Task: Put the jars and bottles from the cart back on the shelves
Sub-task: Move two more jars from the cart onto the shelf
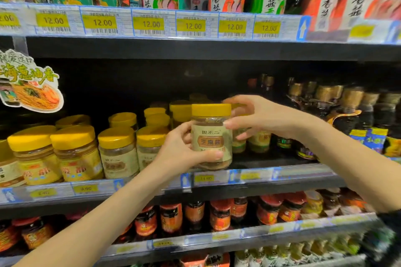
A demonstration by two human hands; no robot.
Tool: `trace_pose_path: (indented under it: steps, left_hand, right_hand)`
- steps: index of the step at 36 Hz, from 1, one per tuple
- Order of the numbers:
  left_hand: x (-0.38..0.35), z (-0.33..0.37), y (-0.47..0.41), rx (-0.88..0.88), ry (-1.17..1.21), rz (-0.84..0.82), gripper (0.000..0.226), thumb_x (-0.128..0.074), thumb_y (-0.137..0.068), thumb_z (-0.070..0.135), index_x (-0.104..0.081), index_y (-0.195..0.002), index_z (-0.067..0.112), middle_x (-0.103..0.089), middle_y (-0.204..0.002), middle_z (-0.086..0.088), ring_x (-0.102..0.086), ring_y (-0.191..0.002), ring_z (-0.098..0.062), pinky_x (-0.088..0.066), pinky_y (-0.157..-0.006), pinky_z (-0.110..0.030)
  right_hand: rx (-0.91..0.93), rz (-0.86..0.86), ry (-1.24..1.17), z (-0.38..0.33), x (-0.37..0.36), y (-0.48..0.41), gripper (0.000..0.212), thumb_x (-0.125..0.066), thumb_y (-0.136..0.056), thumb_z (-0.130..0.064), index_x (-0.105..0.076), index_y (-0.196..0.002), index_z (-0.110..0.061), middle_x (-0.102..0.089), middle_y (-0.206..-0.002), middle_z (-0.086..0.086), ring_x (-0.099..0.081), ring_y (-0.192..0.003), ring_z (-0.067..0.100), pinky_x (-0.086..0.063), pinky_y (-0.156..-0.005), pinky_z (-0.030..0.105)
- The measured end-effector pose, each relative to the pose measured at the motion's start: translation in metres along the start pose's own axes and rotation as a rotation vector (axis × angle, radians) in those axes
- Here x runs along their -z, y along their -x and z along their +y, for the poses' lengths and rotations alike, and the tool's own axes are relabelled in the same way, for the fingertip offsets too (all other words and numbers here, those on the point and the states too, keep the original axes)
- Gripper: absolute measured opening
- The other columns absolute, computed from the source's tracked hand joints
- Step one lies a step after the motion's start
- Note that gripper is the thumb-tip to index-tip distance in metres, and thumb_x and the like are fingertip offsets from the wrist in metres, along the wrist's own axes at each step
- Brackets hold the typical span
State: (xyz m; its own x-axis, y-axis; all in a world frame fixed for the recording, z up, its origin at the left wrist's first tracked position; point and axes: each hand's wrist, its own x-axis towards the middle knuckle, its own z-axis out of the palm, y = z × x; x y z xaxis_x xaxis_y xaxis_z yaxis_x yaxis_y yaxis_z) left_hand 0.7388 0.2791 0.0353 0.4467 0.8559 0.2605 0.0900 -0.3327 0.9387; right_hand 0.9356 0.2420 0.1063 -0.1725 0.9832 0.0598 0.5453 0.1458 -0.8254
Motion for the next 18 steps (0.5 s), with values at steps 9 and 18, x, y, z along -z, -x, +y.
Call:
trace_pose_path:
  steps: [9,18]
  left_hand:
    - [-0.037,0.001,-0.007,-0.051,0.005,-0.038,0.074,-0.086,-0.056,0.012,-0.052,-0.121,0.019,-0.070,-0.101,0.006,-0.069,-0.088,-0.003,-0.055,-0.068,-0.017]
    - [-0.046,-0.002,-0.009,-0.151,-0.046,-0.092,0.066,-0.083,-0.063,0.017,-0.052,-0.120,0.026,-0.066,-0.108,0.012,-0.065,-0.094,0.003,-0.051,-0.071,-0.011]
  right_hand:
    - [0.058,0.149,0.039,0.015,-0.001,0.014,0.062,-0.080,-0.066,-0.027,-0.053,-0.121,-0.019,-0.068,-0.107,-0.002,-0.067,-0.094,0.008,-0.055,-0.065,0.026]
    - [0.097,0.220,0.026,0.021,0.006,0.022,0.069,-0.082,-0.054,-0.029,-0.055,-0.117,-0.020,-0.065,-0.108,0.001,-0.065,-0.096,0.013,-0.058,-0.062,0.029]
